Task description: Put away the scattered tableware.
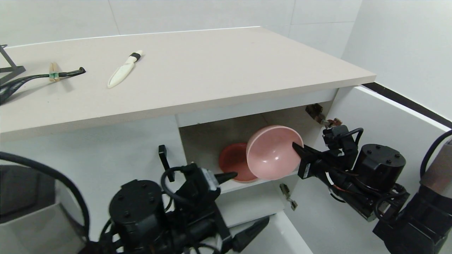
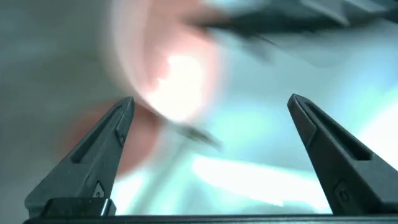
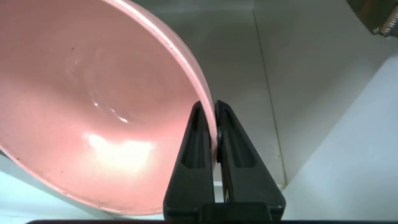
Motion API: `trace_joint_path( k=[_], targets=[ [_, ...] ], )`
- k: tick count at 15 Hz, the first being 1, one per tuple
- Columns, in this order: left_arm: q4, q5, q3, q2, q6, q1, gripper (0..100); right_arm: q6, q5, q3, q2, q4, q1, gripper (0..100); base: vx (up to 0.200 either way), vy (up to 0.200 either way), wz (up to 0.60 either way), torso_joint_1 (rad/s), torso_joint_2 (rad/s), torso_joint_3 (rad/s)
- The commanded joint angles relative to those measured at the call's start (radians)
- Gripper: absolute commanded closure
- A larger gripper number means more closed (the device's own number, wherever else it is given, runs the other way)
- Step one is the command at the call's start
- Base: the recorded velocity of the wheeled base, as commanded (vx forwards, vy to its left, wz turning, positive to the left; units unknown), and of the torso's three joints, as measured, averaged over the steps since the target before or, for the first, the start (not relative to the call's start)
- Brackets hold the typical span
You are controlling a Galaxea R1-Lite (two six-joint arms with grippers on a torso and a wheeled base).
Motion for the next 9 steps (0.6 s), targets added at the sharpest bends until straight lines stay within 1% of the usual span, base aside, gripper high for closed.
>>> trace_joint_path(
  k=[1,2,3,4,5,6,8,9],
  targets=[
    [-0.002,-0.307,0.232,-0.230,0.068,0.156,0,0.000,0.000,0.002,0.007,-0.001,0.002,100,0.000,0.000,0.00,0.000,0.00,0.000],
    [-0.002,-0.438,0.282,-0.270,0.143,0.218,0,0.000,0.000,0.003,0.008,-0.001,0.002,100,0.000,0.000,0.00,0.000,0.00,0.000],
    [-0.002,-0.515,0.295,-0.298,0.209,0.268,0,0.000,0.000,0.003,0.011,-0.001,0.002,100,0.000,0.000,0.00,0.000,0.00,0.000],
    [-0.002,-0.526,0.295,-0.319,0.240,0.304,0,0.000,0.000,0.003,0.013,-0.001,0.002,100,0.000,0.000,0.00,0.000,0.00,0.000],
    [-0.002,-0.526,0.295,-0.373,0.238,0.346,0,0.000,0.000,0.003,0.013,-0.001,0.002,100,0.000,0.000,0.00,0.000,0.00,0.000],
    [-0.002,-0.526,0.295,-0.411,0.237,0.366,0,0.000,0.000,0.003,0.014,-0.001,0.002,100,0.000,0.000,0.00,0.000,0.00,0.000],
    [0.009,-0.526,0.295,-0.483,0.237,0.377,0,0.000,0.000,0.005,0.018,-0.001,0.001,100,0.000,0.000,0.00,0.000,0.00,0.000],
    [0.123,-0.524,0.295,-0.588,0.240,0.400,0,0.000,0.000,0.005,0.021,-0.001,0.001,100,0.000,0.000,0.00,0.000,0.00,0.000]
  ],
)
